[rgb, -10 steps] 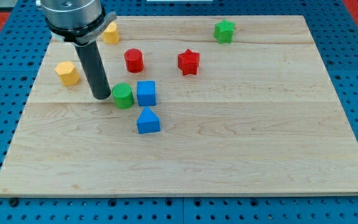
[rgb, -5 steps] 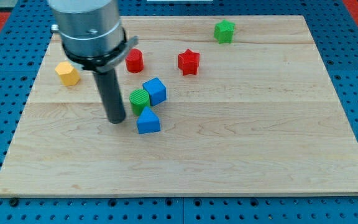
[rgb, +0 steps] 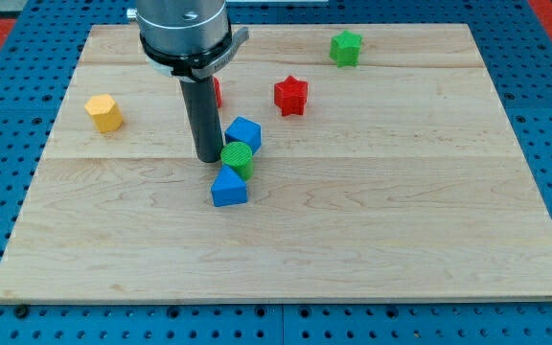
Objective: Move the green circle above to the blue triangle
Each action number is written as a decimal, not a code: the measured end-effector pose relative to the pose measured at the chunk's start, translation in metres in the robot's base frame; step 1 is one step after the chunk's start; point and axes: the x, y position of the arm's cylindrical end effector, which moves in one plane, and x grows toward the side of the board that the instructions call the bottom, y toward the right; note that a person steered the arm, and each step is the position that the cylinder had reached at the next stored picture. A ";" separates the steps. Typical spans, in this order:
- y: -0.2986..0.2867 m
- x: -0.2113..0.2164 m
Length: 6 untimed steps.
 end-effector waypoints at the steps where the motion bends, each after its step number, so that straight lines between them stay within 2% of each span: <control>1: -0.004 0.000; 3: 0.007 0.050; 4: 0.013 0.056; 5: -0.005 0.054; 6: -0.016 -0.011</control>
